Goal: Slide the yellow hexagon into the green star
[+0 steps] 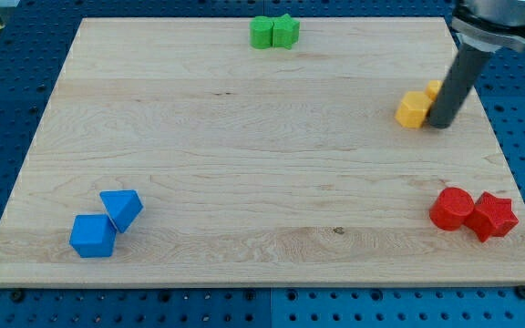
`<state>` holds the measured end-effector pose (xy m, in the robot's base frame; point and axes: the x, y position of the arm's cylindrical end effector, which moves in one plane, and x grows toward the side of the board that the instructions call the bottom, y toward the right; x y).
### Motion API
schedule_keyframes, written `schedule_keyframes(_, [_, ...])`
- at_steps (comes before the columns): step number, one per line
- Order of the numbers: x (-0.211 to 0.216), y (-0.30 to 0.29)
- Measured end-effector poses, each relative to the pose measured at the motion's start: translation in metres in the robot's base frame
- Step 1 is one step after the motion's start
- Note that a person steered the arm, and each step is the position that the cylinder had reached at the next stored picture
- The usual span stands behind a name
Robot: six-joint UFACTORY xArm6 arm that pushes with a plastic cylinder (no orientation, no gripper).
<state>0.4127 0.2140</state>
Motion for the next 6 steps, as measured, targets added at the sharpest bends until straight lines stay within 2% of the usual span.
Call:
schedule_keyframes(3, [-0.014, -0.061])
schedule_keyframes(6, [-0.051, -0.109])
